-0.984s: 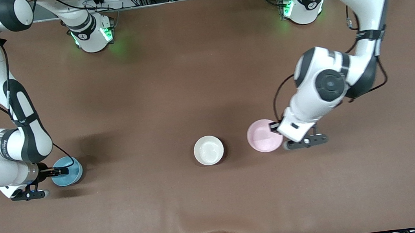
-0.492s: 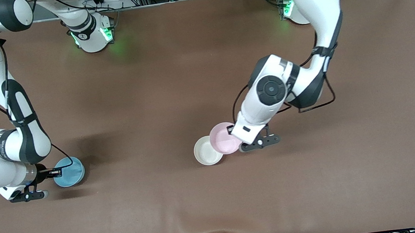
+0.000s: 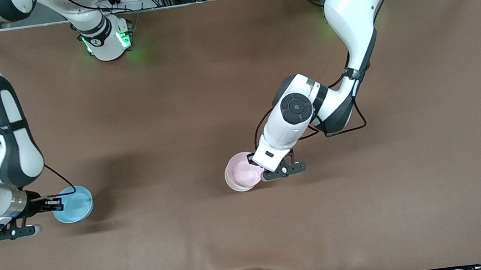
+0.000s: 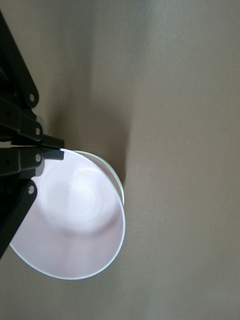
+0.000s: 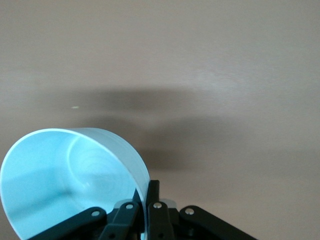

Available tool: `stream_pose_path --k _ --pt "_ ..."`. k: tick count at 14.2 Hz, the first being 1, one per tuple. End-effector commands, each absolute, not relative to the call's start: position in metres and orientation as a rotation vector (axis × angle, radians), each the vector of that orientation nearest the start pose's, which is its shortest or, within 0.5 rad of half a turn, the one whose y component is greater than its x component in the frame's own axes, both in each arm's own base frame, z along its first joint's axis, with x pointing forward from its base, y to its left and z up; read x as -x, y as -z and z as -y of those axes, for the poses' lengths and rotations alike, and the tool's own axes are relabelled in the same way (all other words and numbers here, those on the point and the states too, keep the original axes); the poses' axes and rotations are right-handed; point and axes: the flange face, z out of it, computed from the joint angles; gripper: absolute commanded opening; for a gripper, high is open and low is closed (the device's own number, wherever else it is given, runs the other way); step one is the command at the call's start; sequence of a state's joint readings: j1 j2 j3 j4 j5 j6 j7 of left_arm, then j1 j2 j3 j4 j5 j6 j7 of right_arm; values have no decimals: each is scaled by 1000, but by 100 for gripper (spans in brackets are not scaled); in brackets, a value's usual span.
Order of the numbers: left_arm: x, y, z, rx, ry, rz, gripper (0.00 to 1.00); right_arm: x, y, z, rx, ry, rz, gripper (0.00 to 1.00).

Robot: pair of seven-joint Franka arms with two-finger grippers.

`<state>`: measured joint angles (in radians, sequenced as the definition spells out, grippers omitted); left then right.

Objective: Stack pink and blue bowls on white bowl
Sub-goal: 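Carry the pink bowl onto the white bowl with the left gripper, then release the pink bowl while the right gripper lifts the blue bowl toward it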

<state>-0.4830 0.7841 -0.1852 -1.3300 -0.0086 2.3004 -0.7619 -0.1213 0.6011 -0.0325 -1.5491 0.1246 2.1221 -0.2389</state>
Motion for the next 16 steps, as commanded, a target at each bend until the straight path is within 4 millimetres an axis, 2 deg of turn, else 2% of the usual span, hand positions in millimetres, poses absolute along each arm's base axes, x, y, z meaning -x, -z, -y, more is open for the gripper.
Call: stream_pose_path --k 1,3,5,8,10,15,16 --pt "-624 -277 447 3376 109 285 0 -684 -326 77 2993 -22 -5 0" --pt "-624 -271 448 3380 117 284 0 -682 -344 46 2986 -49 -91 0" --pt "-625 -271 449 3388 132 289 0 -680 -362 2 2982 -74 -194 0" --pt "-621 -258 455 3394 136 264 0 -676 -371 -41 2973 -105 -342 0" --pt "-618 -254 458 3391 126 256 0 -674 -372 -55 2970 -120 -392 0" --pt "-614 -245 460 3384 111 241 0 -669 -369 -74 2935 -168 -496 0" --pt "-614 -244 460 3382 107 241 7 -669 -369 -77 2904 -181 -539 0"
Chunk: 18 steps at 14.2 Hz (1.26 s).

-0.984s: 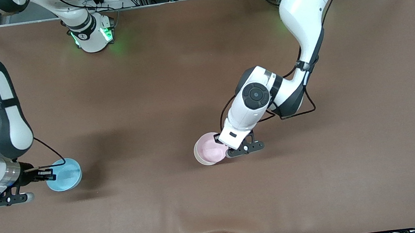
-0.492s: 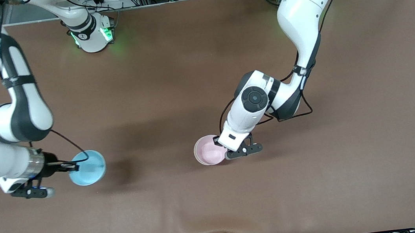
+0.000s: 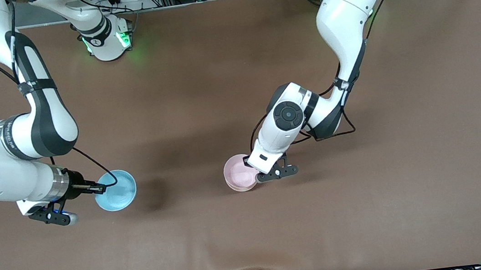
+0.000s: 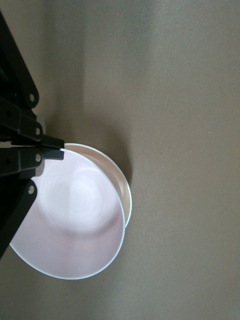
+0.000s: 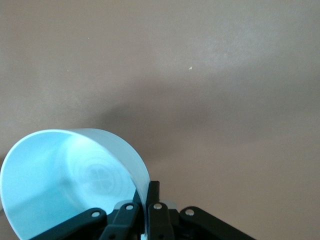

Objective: Stack pink and blue bowls on white bowl
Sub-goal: 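Release the pink bowl while the right gripper lifts the blue bowl toward it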

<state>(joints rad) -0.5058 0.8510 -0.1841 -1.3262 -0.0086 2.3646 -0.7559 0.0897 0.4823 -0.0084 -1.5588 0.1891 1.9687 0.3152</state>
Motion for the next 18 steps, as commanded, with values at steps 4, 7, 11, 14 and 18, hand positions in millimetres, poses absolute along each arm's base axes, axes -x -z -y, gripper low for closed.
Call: stream_pose_path --k 4,7,11,14,18 --pt "-615 -255 460 3385 132 243 100 -665 -364 -118 2858 -218 -651 0" --pt "-623 -270 451 3382 171 257 100 -660 -363 -163 2839 -196 -755 0" --pt "-646 -308 410 3294 261 213 100 -652 -357 -219 2808 -164 -864 0" --pt "-666 -331 365 3237 266 176 100 -644 -346 -257 2786 -145 -915 0" --pt "-686 -364 288 3192 162 39 100 -629 -325 -324 2735 -79 -973 0"
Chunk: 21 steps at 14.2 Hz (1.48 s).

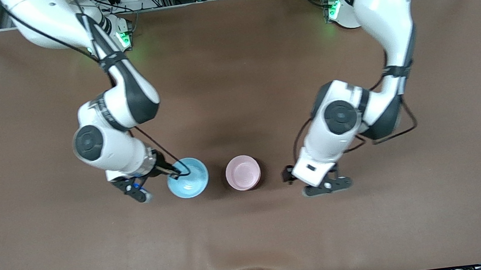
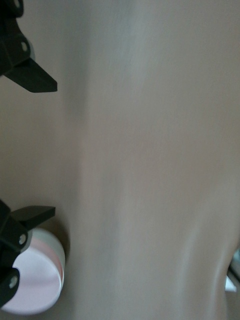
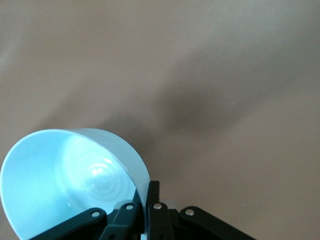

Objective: Stack pink and blue bowls on white bowl
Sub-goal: 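Lower the blue bowl onto the pink bowl while the left gripper withdraws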

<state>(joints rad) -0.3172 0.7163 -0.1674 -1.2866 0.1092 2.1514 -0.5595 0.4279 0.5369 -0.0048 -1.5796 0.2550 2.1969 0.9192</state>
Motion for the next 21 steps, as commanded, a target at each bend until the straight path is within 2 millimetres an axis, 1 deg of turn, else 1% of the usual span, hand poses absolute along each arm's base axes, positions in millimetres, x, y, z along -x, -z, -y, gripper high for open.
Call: stream_pose_path --k 1,2,3,4,5,6,7,9,10,11,12,14,15,17,19,20,21 --pt "-688 -377 272 3177 150 1 100 -625 -316 -339 2719 -65 -995 0" --pt "-689 -381 254 3165 117 -17 100 -622 -307 -351 2701 -50 -1020 0" --pt "-692 -391 226 3146 78 -45 100 -618 -299 -363 2681 -44 -1050 0" --pt "-694 -401 205 3141 56 -104 100 -616 -294 -373 2649 -41 -1093 0" --pt "-695 -417 184 3133 52 -160 100 -614 -288 -382 2609 -71 -1148 0" --pt "-694 -431 166 3126 47 -193 100 -610 -282 -390 2590 -103 -1162 0" --pt "-691 -444 148 3119 41 -205 100 -607 -275 -395 2587 -117 -1165 0" --pt "-684 -470 121 3109 27 -250 100 -609 -271 -399 2559 -64 -1157 0" --pt "-680 -485 104 3103 19 -274 100 -607 -267 -406 2549 -42 -1148 0" --pt "-674 -494 96 3096 -12 -300 100 -601 -260 -414 2551 -52 -1146 0" --pt "-665 -509 91 3090 -39 -302 100 -597 -253 -419 2558 -61 -1145 0" --pt "-645 -543 84 3070 -74 -293 100 -597 -250 -422 2549 -36 -1136 0" --pt "-632 -557 79 3062 -129 -283 100 -597 -248 -423 2543 -24 -1134 0" --pt "-611 -586 78 3053 -135 -275 100 -594 -243 -427 2548 -28 -1129 0" --pt "-592 -609 81 3040 -149 -275 100 -593 -242 -428 2552 -28 -1126 0" --pt "-584 -618 78 3035 -159 -272 100 -593 -243 -428 2556 -25 -1120 20" --pt "-578 -623 75 3032 -172 -281 100 -594 -244 -428 2555 -22 -1122 72"
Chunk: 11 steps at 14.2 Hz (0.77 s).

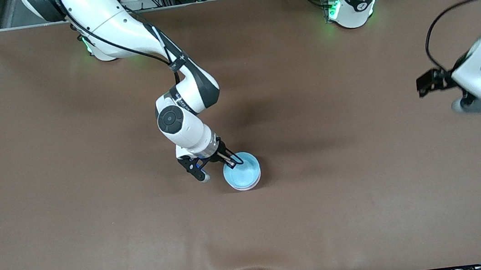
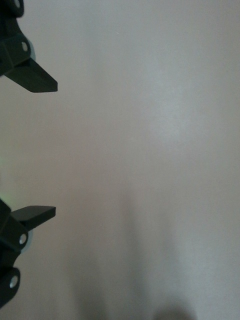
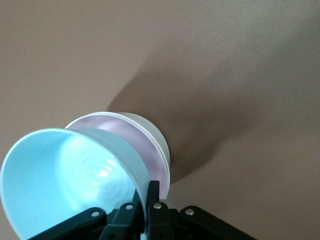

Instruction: Stack pink and blue bowls on white bowl

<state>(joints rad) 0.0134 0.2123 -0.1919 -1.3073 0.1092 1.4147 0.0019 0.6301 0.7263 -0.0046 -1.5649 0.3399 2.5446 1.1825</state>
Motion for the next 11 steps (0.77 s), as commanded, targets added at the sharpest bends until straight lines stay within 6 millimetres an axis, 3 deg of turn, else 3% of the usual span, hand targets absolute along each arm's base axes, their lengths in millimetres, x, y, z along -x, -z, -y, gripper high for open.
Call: stream_pose_path --k 1,3,5,8,11 --pt "-565 -635 74 3041 -162 -293 100 -591 -245 -431 2567 -12 -1103 100" --pt "-539 -659 65 3069 -140 -266 100 -596 -254 -425 2561 -8 -1107 100" --pt "-524 -662 58 3089 -146 -255 100 -603 -278 -414 2548 -2 -1115 100" --pt "-537 -659 39 3096 -63 -265 100 -621 -322 -375 2572 -3 -1112 100" --pt "-541 -657 33 3090 -28 -289 100 -632 -346 -315 2723 -81 -950 100"
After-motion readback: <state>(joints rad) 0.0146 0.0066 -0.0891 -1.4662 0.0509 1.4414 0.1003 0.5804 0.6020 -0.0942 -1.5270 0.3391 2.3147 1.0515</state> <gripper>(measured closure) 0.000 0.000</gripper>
